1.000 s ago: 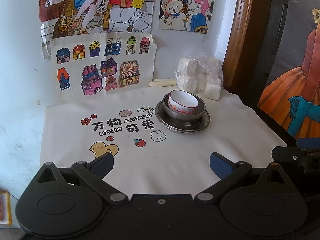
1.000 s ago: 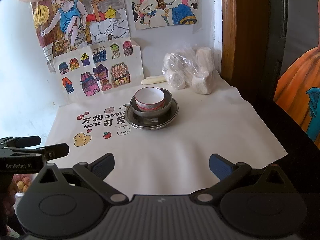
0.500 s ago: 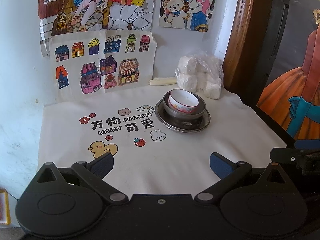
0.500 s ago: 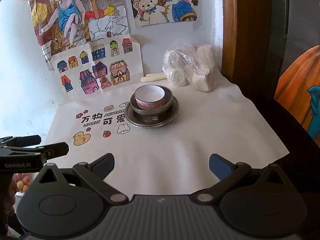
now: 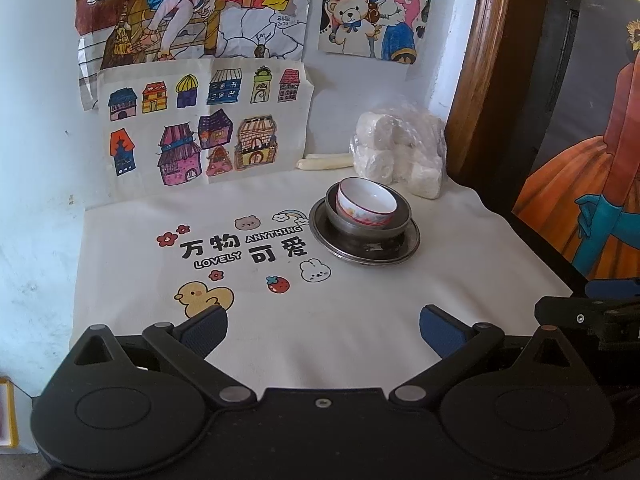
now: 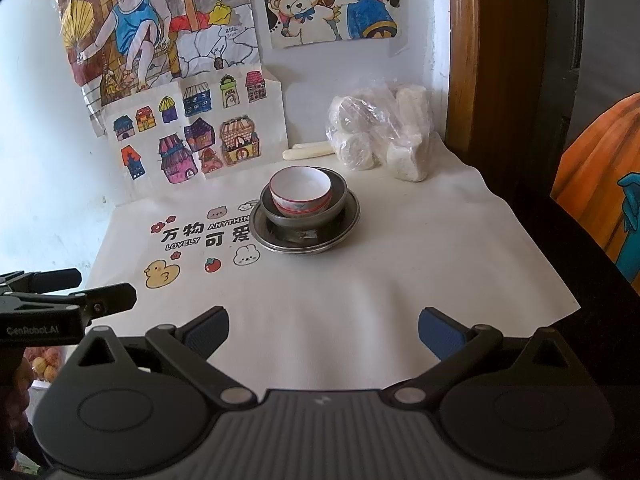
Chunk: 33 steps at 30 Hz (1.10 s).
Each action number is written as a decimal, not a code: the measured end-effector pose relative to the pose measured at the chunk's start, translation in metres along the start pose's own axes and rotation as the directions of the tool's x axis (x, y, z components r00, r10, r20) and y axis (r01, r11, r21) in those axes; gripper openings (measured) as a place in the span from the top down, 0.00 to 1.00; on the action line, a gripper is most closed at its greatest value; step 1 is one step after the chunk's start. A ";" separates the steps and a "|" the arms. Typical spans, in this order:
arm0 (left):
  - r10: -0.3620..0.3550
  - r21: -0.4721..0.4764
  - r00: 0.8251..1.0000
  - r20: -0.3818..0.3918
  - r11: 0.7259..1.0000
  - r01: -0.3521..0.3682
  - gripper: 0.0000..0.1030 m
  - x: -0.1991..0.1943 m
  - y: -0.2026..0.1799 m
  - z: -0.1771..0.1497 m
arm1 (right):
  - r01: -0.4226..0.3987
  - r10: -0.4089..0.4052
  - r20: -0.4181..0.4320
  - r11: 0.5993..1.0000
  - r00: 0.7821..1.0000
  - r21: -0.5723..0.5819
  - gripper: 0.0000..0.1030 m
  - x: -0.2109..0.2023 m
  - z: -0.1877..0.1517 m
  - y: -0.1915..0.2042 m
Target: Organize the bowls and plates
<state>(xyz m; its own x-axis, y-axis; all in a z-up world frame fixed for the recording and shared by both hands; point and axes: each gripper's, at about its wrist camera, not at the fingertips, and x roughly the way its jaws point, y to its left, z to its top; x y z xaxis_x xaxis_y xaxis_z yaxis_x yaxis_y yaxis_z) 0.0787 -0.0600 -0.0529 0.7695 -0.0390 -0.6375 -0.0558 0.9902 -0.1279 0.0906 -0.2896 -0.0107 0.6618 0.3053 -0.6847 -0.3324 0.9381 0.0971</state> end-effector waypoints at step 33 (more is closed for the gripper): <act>-0.062 -0.044 0.998 -0.010 0.997 0.061 0.04 0.008 -0.006 0.007 | -0.013 0.013 -0.025 1.000 1.000 -0.002 0.00 0.012 0.005 -0.007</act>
<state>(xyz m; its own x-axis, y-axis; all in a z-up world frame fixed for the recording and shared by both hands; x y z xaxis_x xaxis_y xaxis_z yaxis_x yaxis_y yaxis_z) 0.0896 -0.0657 -0.0522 0.7648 -0.1012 -0.6362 -0.0370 0.9790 -0.2002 0.1044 -0.2920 -0.0154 0.6408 0.3130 -0.7010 -0.3420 0.9339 0.1044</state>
